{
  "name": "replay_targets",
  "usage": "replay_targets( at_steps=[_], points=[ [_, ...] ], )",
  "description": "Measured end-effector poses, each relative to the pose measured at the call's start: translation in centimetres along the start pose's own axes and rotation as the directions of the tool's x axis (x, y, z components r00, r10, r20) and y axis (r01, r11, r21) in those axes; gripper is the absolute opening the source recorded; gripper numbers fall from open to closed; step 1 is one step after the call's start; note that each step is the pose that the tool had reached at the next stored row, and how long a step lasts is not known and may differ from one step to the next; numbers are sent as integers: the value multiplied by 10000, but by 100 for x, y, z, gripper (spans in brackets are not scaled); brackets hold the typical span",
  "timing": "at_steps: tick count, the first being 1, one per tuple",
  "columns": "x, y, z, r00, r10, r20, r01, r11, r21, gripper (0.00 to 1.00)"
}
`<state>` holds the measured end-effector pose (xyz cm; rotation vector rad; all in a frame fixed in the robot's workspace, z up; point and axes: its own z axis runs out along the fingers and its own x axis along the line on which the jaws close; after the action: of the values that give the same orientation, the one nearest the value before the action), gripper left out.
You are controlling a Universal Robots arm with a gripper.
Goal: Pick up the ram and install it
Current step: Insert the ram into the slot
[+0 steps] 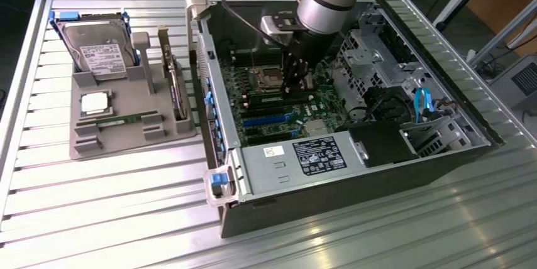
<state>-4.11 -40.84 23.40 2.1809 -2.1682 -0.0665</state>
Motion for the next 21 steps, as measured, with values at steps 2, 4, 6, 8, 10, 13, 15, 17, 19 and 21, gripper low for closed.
replay_targets(
  at_steps=[2, 4, 6, 8, 10, 13, 15, 17, 19, 21],
  points=[
    [-1, -1, 21, 10000, -1, 2, 1, 10000, 1, 12],
    [-1, -47, 32, 10000, 1, 3, -1, 10000, 1, 12],
    [-1, -50, 63, 10000, 64, 5, -64, 10000, 0, 12],
    [-2, -51, 74, 10000, 68, 9, -68, 10000, 2, 13],
    [-1, -49, 49, 10000, 69, 1, -69, 10000, 9, 25],
    [-32, -32, -145, 9999, 81, -131, -80, 9999, 87, 24],
    [-33, -148, -162, 9998, 84, -201, -82, 9999, 89, 10],
    [-32, -326, -235, 9998, 84, -199, -82, 9999, 90, 10],
    [-41, -474, -299, 9998, 84, -204, -82, 9999, 88, 10],
    [-39, -506, -400, 9998, 84, -204, -82, 9999, 88, 10]
  ],
)
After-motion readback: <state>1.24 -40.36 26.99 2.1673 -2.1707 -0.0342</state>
